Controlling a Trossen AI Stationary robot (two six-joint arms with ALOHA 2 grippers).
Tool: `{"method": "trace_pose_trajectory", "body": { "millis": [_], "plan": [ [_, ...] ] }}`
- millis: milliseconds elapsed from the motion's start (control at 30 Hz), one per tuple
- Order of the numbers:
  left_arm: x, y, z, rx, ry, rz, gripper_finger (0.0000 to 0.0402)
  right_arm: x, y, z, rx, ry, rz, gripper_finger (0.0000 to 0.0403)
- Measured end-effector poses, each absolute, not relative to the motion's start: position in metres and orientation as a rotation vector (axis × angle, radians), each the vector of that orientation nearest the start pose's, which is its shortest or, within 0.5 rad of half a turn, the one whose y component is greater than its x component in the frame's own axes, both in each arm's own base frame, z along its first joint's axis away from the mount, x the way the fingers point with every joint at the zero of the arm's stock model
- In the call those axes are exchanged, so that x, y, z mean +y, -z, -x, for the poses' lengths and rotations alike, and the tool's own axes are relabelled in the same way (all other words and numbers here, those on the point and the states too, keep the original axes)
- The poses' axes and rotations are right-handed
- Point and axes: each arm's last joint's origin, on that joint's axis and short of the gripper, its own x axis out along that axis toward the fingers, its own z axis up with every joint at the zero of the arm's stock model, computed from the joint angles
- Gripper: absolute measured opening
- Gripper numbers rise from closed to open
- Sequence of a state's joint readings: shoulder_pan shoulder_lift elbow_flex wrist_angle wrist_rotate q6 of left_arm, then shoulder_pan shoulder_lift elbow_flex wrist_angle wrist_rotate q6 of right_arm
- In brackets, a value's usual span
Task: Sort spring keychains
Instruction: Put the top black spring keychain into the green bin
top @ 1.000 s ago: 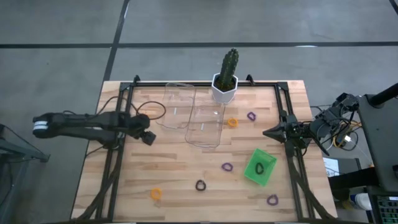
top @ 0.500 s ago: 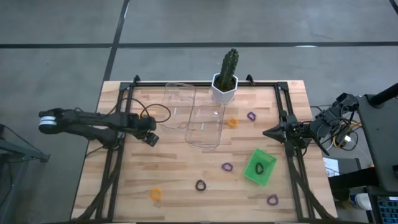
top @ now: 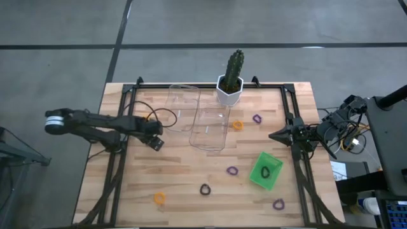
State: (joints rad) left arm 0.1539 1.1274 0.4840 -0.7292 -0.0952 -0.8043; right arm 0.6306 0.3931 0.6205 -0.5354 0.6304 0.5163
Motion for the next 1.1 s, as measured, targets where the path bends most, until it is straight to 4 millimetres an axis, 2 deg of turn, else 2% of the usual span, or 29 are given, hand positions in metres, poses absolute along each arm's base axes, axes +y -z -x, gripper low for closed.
{"method": "trace_pose_trajectory", "body": {
  "millis": [333,667,833,1100],
  "plan": [
    [0.028,-0.141,-0.164,1.227,-0.743,0.723,0.0262,0.038,-0.291,-0.081,0.241,0.063,-0.332,0.0008],
    [0.025,-0.138,-0.164,1.233,-0.783,0.776,0.0256,0.038,-0.291,-0.081,0.242,0.064,-0.339,0.0008],
    [0.022,-0.138,-0.161,1.264,-0.802,0.789,0.0226,0.038,-0.291,-0.081,0.242,0.065,-0.339,0.0008],
    [0.02,-0.137,-0.157,1.284,-0.855,0.823,0.0137,0.038,-0.291,-0.081,0.243,0.065,-0.338,0.0008]
  ]
}}
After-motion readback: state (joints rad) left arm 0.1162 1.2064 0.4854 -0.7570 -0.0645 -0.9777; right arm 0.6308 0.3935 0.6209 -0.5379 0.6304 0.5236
